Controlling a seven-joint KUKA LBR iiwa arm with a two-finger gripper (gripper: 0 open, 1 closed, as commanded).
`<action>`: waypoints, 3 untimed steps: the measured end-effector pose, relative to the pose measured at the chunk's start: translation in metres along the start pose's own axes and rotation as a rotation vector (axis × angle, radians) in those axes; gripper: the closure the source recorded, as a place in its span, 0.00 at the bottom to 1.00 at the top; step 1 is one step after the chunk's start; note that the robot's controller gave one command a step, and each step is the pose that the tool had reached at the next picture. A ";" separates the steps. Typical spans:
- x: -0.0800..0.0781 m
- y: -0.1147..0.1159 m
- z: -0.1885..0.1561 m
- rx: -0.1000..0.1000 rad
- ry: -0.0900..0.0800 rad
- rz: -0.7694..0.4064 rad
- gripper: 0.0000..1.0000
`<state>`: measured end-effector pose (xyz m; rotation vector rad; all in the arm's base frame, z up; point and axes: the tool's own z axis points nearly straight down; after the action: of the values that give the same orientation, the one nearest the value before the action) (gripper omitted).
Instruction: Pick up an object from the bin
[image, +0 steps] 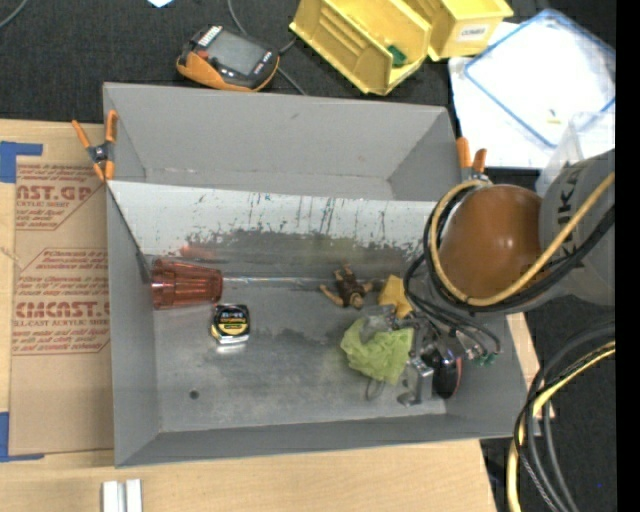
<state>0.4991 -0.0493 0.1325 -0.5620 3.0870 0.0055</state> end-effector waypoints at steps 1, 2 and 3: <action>0.025 -0.026 0.023 0.000 -0.009 0.154 1.00; 0.025 -0.026 0.023 0.000 -0.009 0.154 1.00; 0.020 -0.035 0.061 -0.007 -0.011 -0.199 1.00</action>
Offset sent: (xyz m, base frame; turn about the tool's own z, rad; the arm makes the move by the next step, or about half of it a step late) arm 0.0000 0.0000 0.0000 0.0000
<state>0.4931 -0.0888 0.0716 -0.8636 3.0058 0.0190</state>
